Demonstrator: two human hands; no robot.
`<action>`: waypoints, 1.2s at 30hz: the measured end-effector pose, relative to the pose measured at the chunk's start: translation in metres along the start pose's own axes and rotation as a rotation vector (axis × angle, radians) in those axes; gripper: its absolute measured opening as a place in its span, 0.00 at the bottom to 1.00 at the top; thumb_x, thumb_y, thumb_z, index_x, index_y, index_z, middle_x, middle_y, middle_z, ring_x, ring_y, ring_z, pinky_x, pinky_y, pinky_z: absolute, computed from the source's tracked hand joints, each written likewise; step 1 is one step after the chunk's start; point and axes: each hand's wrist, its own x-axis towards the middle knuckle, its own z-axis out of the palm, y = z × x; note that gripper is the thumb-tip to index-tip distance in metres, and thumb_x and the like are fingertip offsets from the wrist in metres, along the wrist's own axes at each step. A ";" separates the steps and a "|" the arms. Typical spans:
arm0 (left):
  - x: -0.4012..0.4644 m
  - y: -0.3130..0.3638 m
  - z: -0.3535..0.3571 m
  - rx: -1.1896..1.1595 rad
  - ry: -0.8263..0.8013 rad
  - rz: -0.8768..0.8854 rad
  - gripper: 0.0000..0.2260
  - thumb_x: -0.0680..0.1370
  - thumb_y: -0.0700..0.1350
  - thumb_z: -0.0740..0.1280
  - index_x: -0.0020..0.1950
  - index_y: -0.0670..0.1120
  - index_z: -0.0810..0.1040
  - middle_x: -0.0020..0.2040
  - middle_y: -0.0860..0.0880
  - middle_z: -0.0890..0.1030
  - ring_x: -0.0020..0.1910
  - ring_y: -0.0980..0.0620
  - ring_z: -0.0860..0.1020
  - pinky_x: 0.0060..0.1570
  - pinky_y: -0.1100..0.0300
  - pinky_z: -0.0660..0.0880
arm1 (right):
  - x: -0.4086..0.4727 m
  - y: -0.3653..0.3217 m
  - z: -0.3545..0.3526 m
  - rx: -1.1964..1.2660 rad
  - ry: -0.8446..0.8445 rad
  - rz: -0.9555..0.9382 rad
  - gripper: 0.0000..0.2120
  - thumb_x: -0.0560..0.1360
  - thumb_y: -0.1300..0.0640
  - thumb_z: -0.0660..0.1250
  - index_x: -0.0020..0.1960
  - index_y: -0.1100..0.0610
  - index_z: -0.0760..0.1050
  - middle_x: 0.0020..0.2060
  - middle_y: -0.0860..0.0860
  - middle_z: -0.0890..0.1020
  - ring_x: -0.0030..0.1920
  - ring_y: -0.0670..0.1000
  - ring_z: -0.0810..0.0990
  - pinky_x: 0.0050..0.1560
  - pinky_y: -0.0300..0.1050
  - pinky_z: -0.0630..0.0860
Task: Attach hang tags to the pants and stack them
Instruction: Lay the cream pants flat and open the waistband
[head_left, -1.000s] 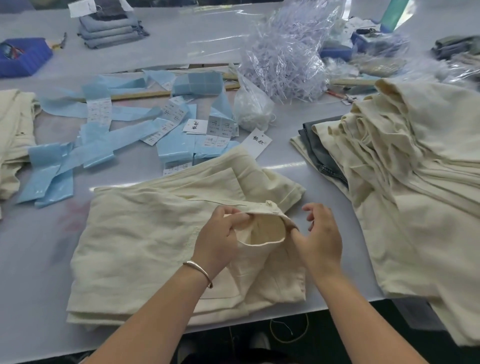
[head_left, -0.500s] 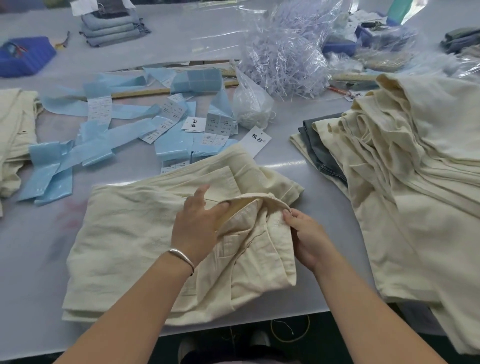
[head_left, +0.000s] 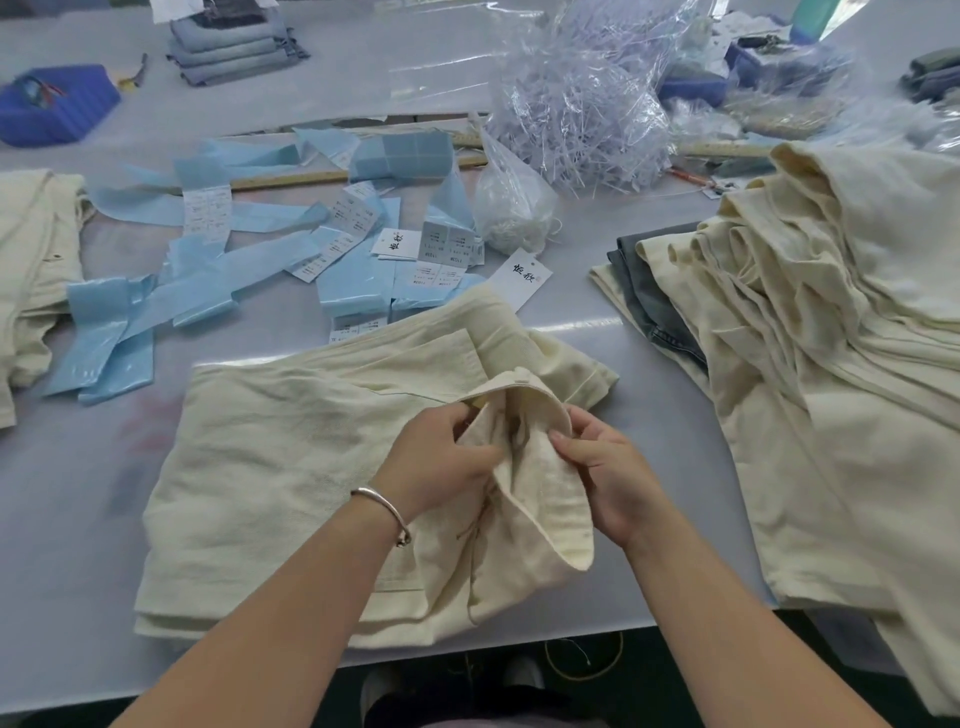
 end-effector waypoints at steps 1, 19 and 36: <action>0.001 -0.003 -0.004 -0.002 -0.052 -0.027 0.12 0.62 0.48 0.72 0.43 0.48 0.80 0.35 0.55 0.79 0.35 0.55 0.75 0.32 0.66 0.70 | 0.000 0.001 0.000 -0.004 0.025 -0.004 0.12 0.79 0.68 0.58 0.60 0.65 0.75 0.47 0.60 0.82 0.46 0.57 0.81 0.52 0.51 0.79; -0.006 -0.039 -0.012 -0.477 -0.031 -0.124 0.21 0.66 0.21 0.57 0.31 0.43 0.80 0.30 0.52 0.77 0.30 0.55 0.72 0.30 0.65 0.68 | 0.005 0.011 -0.009 -0.907 0.509 -0.441 0.12 0.69 0.68 0.69 0.43 0.53 0.73 0.33 0.50 0.77 0.31 0.43 0.71 0.35 0.37 0.72; -0.062 -0.028 0.020 0.385 0.004 0.568 0.23 0.64 0.35 0.67 0.59 0.42 0.82 0.55 0.48 0.82 0.55 0.49 0.78 0.56 0.55 0.76 | 0.051 -0.019 0.023 -1.026 0.270 -0.244 0.13 0.81 0.56 0.59 0.38 0.57 0.70 0.31 0.47 0.71 0.33 0.45 0.68 0.36 0.42 0.65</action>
